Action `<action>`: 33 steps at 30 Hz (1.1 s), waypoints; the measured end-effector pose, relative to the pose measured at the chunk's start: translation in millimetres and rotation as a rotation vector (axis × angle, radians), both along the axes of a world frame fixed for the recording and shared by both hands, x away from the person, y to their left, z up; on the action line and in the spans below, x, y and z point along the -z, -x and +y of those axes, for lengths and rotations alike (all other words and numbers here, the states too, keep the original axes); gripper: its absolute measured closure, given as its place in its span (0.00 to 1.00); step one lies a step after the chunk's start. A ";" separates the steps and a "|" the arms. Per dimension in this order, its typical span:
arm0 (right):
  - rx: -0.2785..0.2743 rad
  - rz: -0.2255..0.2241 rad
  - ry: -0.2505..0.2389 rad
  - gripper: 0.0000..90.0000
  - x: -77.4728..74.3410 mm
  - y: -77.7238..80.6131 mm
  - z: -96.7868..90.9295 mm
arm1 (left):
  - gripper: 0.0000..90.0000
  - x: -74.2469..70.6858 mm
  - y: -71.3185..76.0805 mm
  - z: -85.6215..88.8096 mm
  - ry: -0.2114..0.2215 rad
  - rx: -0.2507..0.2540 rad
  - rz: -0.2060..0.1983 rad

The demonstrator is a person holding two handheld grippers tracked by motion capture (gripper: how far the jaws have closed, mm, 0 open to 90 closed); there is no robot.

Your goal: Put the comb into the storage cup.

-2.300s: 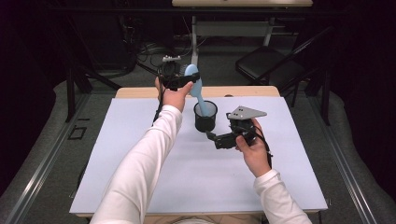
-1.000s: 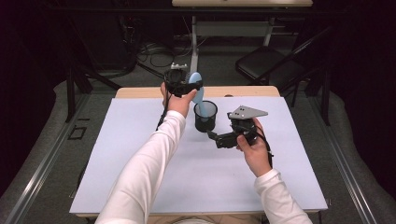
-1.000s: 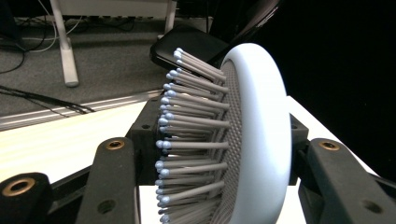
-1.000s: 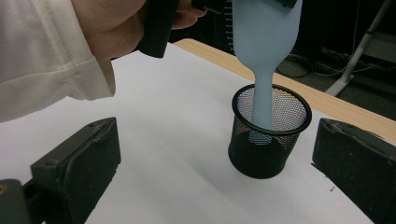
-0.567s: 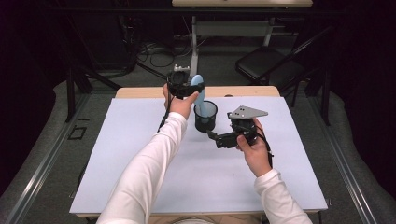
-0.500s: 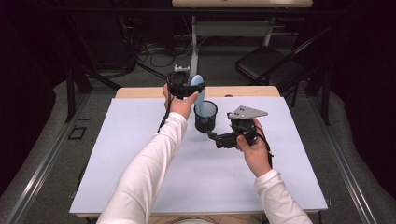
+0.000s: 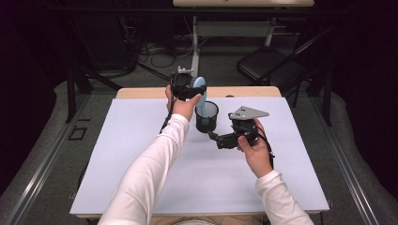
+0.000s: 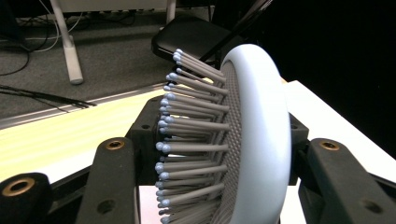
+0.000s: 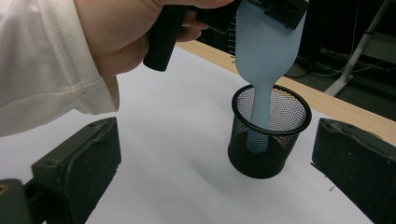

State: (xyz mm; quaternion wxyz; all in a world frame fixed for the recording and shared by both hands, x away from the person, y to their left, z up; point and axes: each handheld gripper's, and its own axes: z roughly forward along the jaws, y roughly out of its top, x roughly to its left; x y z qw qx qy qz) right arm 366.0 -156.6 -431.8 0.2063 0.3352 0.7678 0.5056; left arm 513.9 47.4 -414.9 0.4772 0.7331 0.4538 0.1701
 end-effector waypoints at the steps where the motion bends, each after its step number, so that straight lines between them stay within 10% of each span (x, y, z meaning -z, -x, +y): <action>1: 0.000 0.000 0.000 0.01 0.0 0.0 0.0 | 0.54 0.3 0.1 -0.4 -0.001 -0.003 -0.001; 33: 0.000 0.000 0.006 0.01 0.4 0.2 1.3 | 0.53 6.9 0.8 -1.2 0.020 0.015 0.002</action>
